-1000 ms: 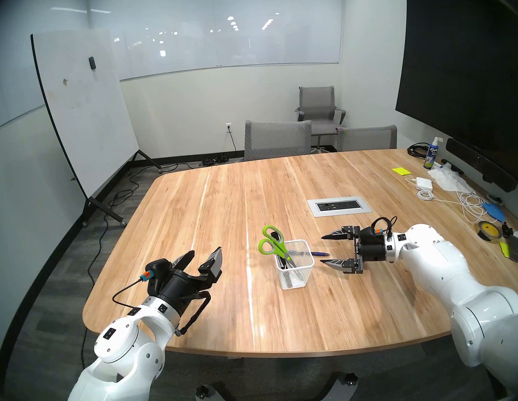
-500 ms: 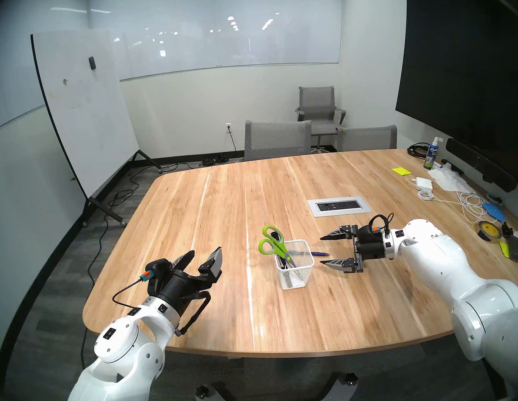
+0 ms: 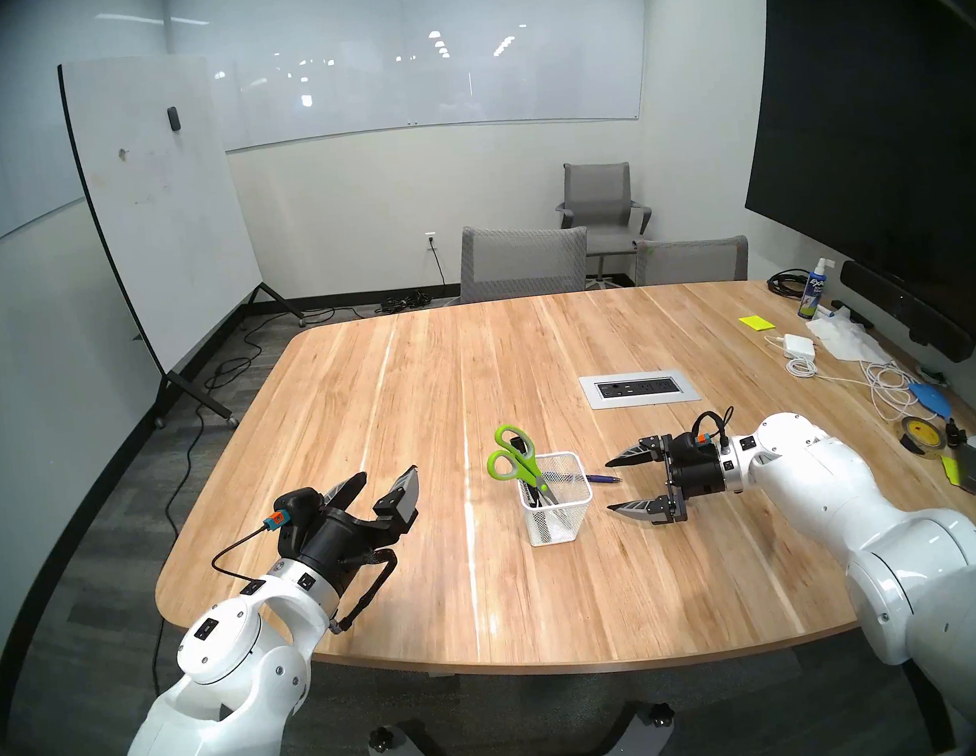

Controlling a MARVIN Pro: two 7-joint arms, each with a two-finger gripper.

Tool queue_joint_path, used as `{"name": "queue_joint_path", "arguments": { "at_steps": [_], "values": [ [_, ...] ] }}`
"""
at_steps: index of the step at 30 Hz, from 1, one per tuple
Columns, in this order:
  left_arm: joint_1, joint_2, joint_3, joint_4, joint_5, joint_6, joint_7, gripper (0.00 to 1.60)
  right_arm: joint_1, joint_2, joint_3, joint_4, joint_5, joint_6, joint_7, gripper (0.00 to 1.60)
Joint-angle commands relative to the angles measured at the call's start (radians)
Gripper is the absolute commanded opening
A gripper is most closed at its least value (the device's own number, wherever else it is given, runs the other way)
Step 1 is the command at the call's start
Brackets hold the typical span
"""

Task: Place the pen, the marker, and the scissors into the pen holder

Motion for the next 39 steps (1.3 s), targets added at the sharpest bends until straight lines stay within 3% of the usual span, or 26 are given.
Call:
{"name": "queue_joint_path", "arguments": {
  "at_steps": [1, 25, 39],
  "values": [
    [-0.001, 0.001, -0.001, -0.022, 0.002, -0.001, 0.000, 1.60, 0.067, -0.020, -0.014, 0.023, -0.013, -0.017, 0.018, 1.60],
    [-0.001, 0.001, -0.001, -0.023, 0.002, -0.001, 0.000, 1.60, 0.148, -0.062, -0.047, 0.165, -0.046, -0.078, -0.004, 1.60],
    [-0.001, 0.001, -0.001, -0.023, 0.002, -0.001, 0.000, 1.60, 0.200, -0.067, -0.085, 0.235, -0.058, -0.071, 0.009, 1.60]
  ]
}}
